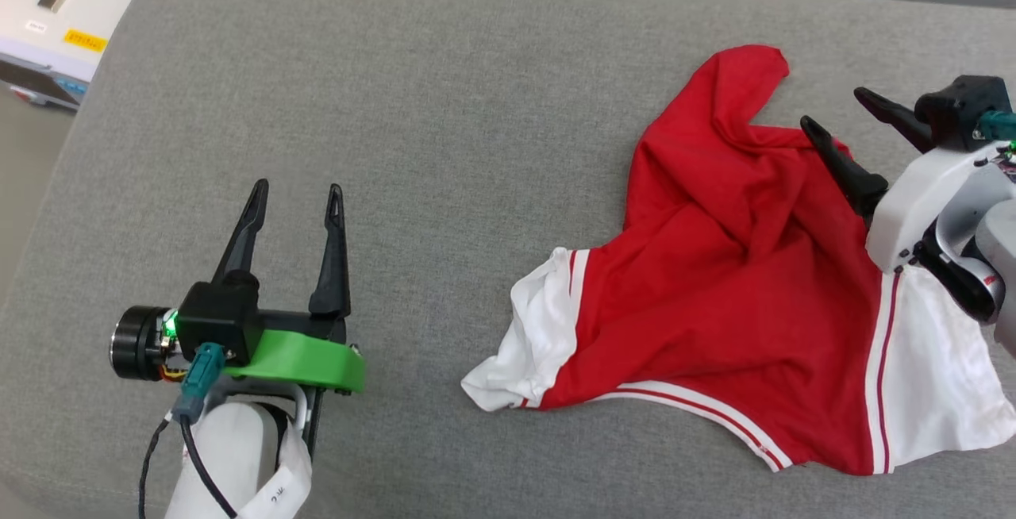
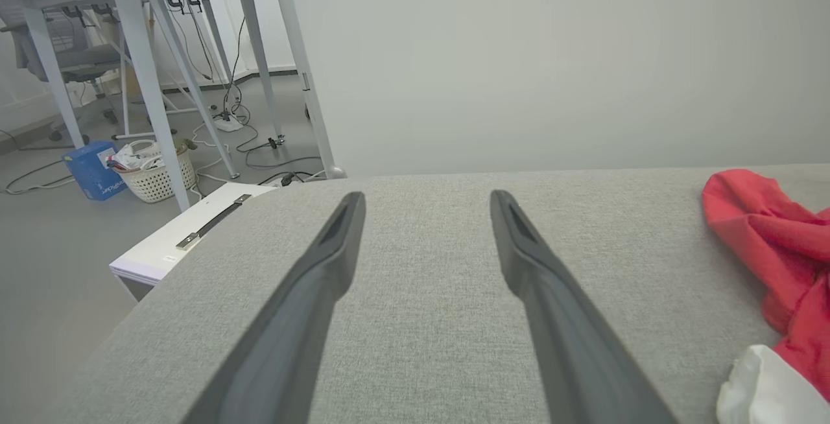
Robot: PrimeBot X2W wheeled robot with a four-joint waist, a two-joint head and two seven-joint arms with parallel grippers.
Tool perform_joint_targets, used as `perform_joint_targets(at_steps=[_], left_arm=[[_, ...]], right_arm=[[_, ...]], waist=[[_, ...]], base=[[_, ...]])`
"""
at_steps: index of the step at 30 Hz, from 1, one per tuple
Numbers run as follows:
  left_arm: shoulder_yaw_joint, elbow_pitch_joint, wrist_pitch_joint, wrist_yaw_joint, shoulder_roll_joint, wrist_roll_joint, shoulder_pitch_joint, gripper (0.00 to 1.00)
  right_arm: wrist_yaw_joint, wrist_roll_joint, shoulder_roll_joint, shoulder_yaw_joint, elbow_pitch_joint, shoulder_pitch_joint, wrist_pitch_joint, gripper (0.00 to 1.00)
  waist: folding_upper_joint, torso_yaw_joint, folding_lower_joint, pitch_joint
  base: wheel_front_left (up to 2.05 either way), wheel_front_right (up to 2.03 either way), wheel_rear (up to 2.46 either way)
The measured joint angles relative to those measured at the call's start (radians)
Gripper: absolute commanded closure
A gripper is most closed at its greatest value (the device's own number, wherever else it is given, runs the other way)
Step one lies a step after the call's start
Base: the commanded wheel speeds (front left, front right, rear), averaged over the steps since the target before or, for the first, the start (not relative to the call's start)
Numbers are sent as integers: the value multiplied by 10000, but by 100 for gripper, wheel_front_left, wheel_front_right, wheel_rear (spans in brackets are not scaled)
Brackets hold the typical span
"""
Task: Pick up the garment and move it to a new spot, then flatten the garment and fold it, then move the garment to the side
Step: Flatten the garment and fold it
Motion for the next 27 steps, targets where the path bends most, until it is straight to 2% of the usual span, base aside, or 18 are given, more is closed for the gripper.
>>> perform_joint_targets(at_steps=[3, 7, 10, 15, 20, 23, 27], left_arm=[[-174, 157, 0, -420, 424, -6, -106, 0], [-825, 500, 332, -706, 1145, -364, -663, 0], [-1760, 454, 1367, -757, 1856, -1185, -1360, 0], [-3580, -52, 3933, -765, 3277, -3622, -2237, 0], [-4934, -510, 6443, -765, 4451, -5451, -2786, 0], [-5860, -796, 7706, -765, 5078, -6044, -2919, 0], [-6930, -1267, 8646, -765, 5565, -6412, -2981, 0]], right_arm=[[0, -349, -38, -878, -531, 701, -132, 0], [0, -1095, -173, -2334, -1402, 1810, -134, 0], [0, -1685, -182, -3260, -1893, 2814, -134, 0], [0, -2433, 104, -4592, -2533, 4233, -134, 0], [0, -2972, 514, -5496, -3172, 5048, -8, 0], [0, -3273, 681, -5950, -3536, 5382, 209, 0], [0, -3574, 823, -6500, -3996, 5672, 449, 0]], waist=[[0, -176, 0, -399], [0, -424, 0, -786], [0, -639, 0, -987], [0, -1001, 0, -1183], [0, -1298, 0, -1257], [0, -1437, -1, -1243], [0, -1554, 0, -1095]], base=[[0, 0, 0], [0, 0, 0], [0, 0, 0], [0, 0, 0], [0, 0, 0], [0, 0, 0], [0, 0, 0]])
